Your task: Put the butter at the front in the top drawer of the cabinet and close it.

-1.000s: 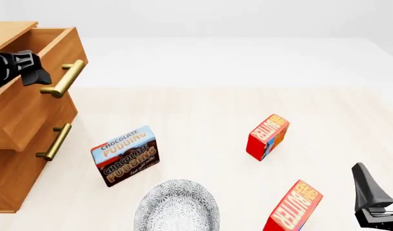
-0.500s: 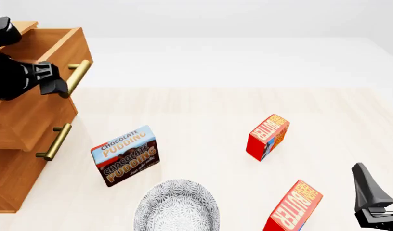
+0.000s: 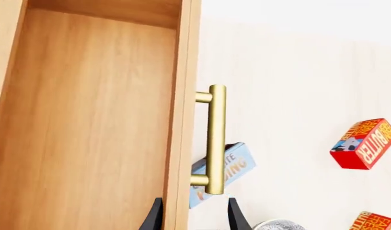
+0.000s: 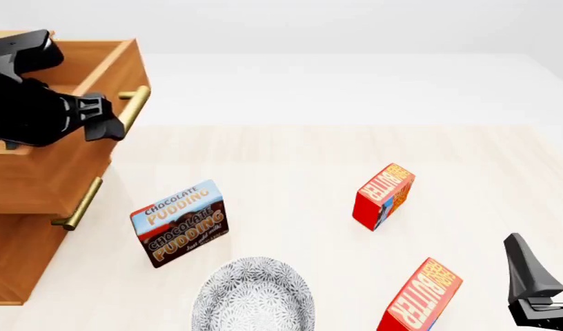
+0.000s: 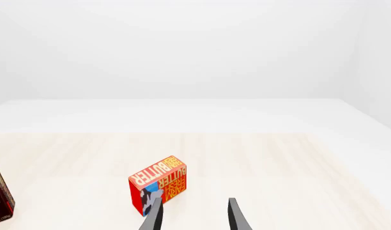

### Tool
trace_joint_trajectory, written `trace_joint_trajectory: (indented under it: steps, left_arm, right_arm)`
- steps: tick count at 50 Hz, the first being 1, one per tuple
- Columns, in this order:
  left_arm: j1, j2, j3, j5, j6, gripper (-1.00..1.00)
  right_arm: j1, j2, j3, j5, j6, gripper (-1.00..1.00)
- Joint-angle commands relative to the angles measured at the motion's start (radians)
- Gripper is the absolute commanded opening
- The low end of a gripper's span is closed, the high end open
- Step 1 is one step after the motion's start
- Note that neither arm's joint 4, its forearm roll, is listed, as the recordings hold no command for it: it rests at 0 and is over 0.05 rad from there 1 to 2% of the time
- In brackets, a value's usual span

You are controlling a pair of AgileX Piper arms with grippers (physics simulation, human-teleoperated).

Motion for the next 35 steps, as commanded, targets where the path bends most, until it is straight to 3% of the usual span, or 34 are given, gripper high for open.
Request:
trace_joint_trajectory:
  steps: [1,35]
  left_arm:
    - [-0.058,0.024,-0.005,-0.003,-0.001,1.00]
    - [-0.187,0.085,-0.037,-0.033,-0.033,1.00]
  right_arm:
    - [0.000,-0.008,0.002,0.006,-0.001,1.00]
    - [0.000,-0.008,0.002,0.006,-0.001,1.00]
